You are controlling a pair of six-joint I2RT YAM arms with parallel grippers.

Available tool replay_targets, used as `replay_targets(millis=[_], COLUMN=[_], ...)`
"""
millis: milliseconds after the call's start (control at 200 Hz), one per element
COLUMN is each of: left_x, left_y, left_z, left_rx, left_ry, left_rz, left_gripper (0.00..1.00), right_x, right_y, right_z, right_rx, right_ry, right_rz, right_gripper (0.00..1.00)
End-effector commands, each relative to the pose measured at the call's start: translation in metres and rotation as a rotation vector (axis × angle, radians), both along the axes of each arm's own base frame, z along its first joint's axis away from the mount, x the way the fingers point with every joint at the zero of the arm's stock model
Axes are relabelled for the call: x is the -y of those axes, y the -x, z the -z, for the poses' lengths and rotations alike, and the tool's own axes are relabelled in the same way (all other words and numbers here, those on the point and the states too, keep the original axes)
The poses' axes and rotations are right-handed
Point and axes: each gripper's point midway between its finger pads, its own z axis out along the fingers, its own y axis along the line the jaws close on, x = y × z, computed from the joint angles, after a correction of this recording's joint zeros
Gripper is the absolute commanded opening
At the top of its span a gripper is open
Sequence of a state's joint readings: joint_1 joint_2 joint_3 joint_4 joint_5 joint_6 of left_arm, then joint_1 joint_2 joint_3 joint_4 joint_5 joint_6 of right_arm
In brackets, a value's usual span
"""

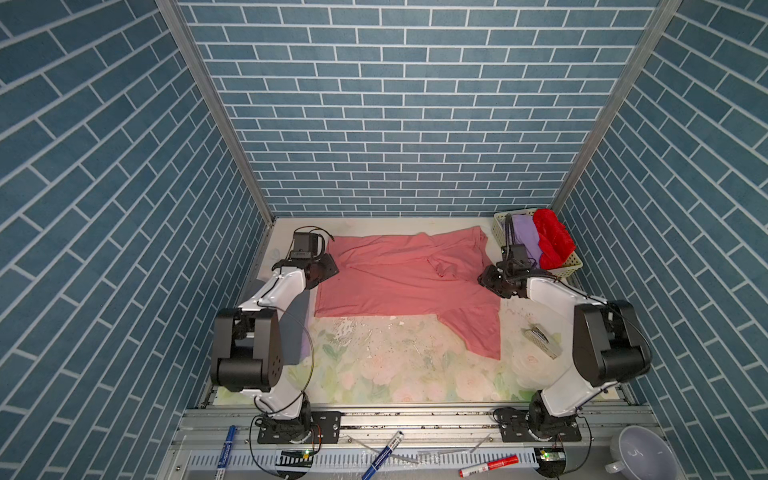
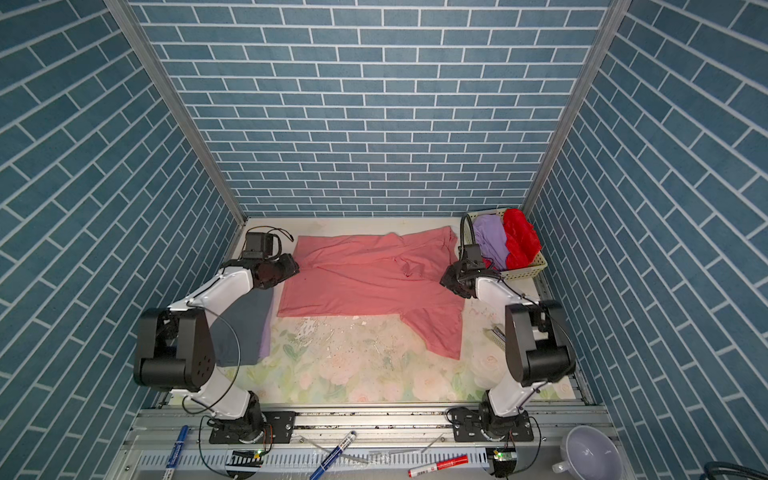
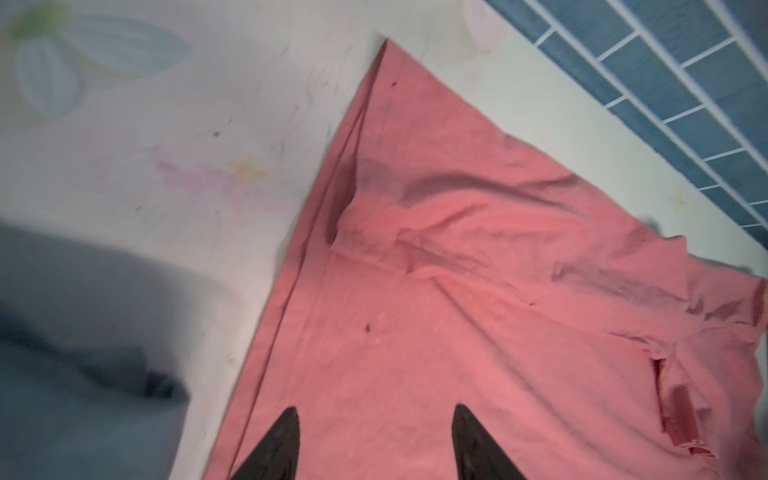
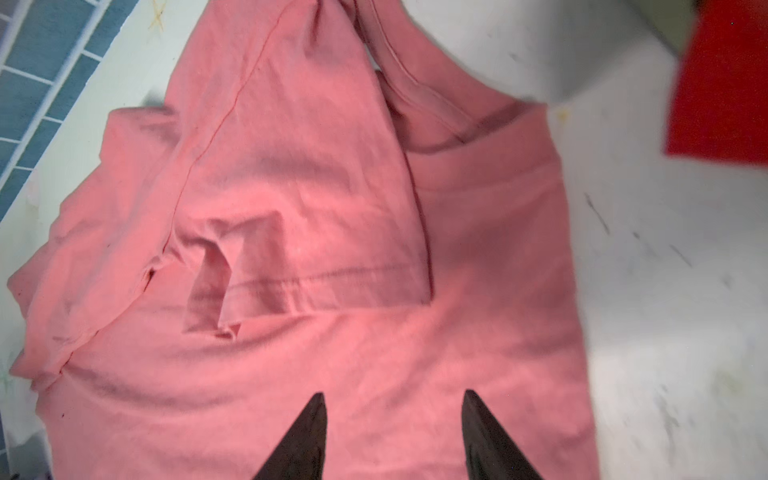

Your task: Fold and stack the t-shirts

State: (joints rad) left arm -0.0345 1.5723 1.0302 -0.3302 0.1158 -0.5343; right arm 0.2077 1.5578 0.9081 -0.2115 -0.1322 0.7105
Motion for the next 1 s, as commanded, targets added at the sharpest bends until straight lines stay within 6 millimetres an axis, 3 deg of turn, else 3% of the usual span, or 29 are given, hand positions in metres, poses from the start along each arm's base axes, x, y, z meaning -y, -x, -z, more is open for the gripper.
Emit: replay_targets(millis=[0, 305, 515, 715, 995], left_x=[-0.011, -0.020, -0.020, -0.010, -0.004], left_y=[0.045, 0.072, 0.079, 0.075, 0.070], left_z=[0.041, 0.078, 0.095, 0.105, 0.099], left_rx=[-0.156, -0.232, -0.244, -0.238, -0.186], left_ry=[-0.031, -0.040, -0.012, 0.042, 0.083], left_rz=[-0.048, -0.116, -0.151, -0.123, -0.118], left_gripper=[0.60, 0.58, 0.55, 0.35, 0.24], right_x=[0.015, 0.046, 0.057, 0.048, 0.022], right_y=[0.053, 0.135, 0.177, 0.194, 0.210], right_z=[0.025, 0.040, 0.049, 0.059, 0.070], right_rx=[-0.132, -0.215, -0.281, -0.327, -0.393], right_ry=[0.021, 0.076, 0.087, 0.036, 0.037], right_rz=[0.076, 0.161, 0.212, 0.208, 0.178], right_gripper=[0.58, 0.64, 0.66, 0.64, 0.59])
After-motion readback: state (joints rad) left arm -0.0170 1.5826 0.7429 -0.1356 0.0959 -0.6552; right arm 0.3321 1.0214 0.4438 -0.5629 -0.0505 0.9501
